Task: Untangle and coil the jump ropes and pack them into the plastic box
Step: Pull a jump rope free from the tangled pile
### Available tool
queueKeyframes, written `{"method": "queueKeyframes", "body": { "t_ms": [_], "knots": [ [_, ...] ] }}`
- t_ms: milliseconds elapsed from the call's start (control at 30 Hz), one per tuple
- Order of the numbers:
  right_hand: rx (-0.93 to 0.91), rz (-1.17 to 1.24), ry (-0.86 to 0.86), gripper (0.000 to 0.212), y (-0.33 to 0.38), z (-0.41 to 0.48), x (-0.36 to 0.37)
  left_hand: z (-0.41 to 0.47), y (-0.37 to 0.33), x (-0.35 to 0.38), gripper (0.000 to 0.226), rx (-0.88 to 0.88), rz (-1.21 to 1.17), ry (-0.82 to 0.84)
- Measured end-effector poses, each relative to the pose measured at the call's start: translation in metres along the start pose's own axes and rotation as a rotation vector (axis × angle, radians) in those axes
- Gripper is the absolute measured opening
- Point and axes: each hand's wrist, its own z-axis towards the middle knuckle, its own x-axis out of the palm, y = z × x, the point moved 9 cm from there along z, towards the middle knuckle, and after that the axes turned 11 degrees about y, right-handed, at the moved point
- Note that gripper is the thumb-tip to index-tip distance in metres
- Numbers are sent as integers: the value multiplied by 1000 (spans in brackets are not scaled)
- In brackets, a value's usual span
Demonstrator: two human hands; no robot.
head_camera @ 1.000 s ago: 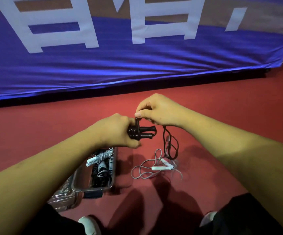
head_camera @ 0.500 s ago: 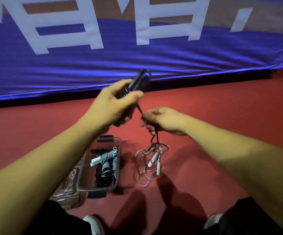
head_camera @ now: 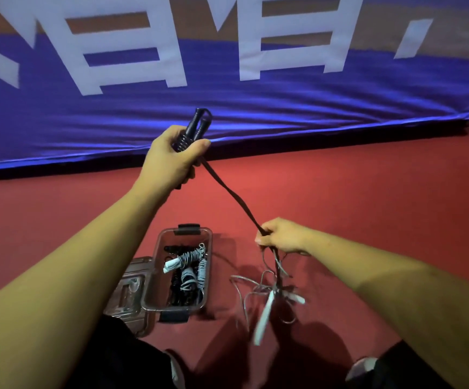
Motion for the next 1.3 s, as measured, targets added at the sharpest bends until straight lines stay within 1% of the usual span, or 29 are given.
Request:
{"method": "queueKeyframes", "body": {
  "t_ms": [67,133,200,267,300,333,367,433,500,567,633,667,700,767,833,867,933,967,1067,1167,1233,1300],
  "knots": [
    [97,-116,12,27,-16,-3,-5,-3,-9,-11,18,52,-68,-69],
    [166,-151,45,29,-32,-8,-6,-5,-19,-21,17,98,-98,-119],
    [185,-139,42,29,-37,-10,-7,-8,-26,-19,16,118,-54,-90],
    [167,-107,8,31,-30,-10,-9,-10,-30,-11,18,109,43,-28],
    [131,-84,-19,26,-20,-9,-12,-11,-30,-7,18,98,74,-6],
    [86,-41,-53,16,-8,-11,-16,-11,-31,-5,19,90,83,8],
    [13,47,-90,7,4,-11,-22,-12,-32,-3,19,88,81,19],
    [-134,273,-121,10,27,-15,-31,-12,-34,1,19,97,78,51],
    [-230,414,-101,17,50,-23,-35,-12,-32,4,21,90,82,70],
    [-315,546,-95,21,73,-34,-46,-11,-26,1,23,66,79,60],
    [-422,828,-87,21,93,-46,-63,-10,-19,-6,23,33,60,40],
    [-454,892,-100,21,99,-52,-72,-10,-16,-9,22,19,43,27],
    [-439,890,-133,21,100,-55,-79,-10,-13,-13,21,9,26,13],
    [-372,731,-220,22,93,-59,-86,-10,-10,-17,21,0,-17,-8],
    [-351,726,-220,23,91,-61,-85,-11,-8,-17,23,-5,-58,-11],
    [-371,730,-209,22,93,-63,-85,-12,-8,-17,27,-6,-81,-4],
    [-394,643,-232,22,96,-65,-91,-13,-12,-16,33,8,-108,14],
    [-396,575,-247,21,96,-66,-93,-13,-15,-16,32,20,-112,21],
    [-384,423,-322,22,90,-65,-100,-15,-22,-14,17,45,-105,47],
    [-426,368,-443,30,94,-75,-116,-17,-27,-6,15,51,-73,98],
    [-459,314,-385,30,106,-81,-112,-19,-30,5,17,56,-57,180],
    [-429,215,-245,26,115,-79,-91,-21,-32,16,18,60,-14,239]
  ]
}}
